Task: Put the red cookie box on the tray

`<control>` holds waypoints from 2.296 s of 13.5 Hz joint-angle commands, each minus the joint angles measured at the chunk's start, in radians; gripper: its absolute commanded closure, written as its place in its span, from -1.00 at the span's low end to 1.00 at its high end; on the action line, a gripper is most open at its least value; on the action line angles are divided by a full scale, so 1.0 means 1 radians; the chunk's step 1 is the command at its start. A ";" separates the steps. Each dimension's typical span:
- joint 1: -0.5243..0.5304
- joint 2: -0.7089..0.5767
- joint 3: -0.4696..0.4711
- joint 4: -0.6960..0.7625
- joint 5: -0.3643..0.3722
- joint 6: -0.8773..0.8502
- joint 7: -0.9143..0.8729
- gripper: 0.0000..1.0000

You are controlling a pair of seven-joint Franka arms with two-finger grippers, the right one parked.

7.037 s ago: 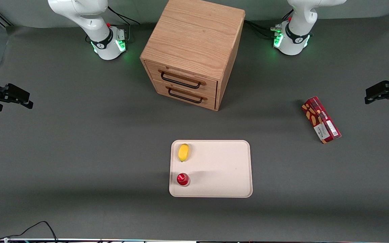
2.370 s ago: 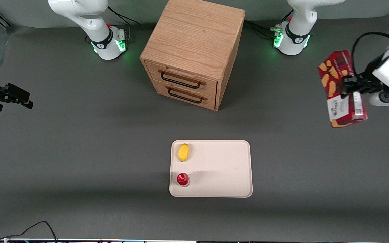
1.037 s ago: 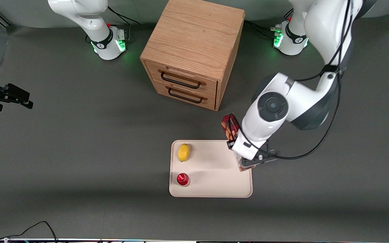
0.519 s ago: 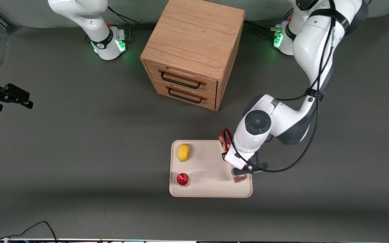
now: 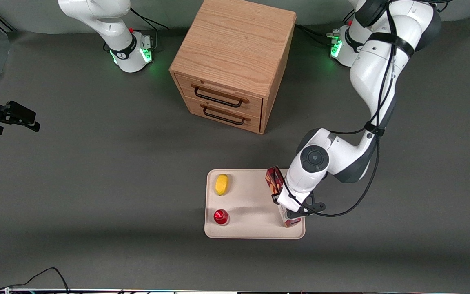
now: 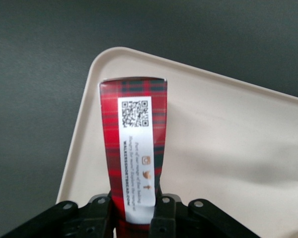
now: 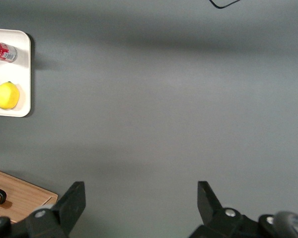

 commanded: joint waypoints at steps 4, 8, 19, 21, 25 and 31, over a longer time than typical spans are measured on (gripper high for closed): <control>-0.014 0.002 0.029 -0.029 0.041 0.039 -0.039 0.53; -0.014 -0.003 0.028 -0.019 0.041 0.016 -0.034 -0.95; -0.003 -0.035 -0.049 0.165 0.002 -0.445 -0.025 -1.00; -0.005 -0.037 -0.052 0.217 -0.059 -0.521 -0.010 -1.00; -0.003 -0.054 -0.074 0.339 -0.127 -0.746 0.049 -1.00; 0.038 -0.254 -0.049 0.319 -0.138 -0.946 0.344 -1.00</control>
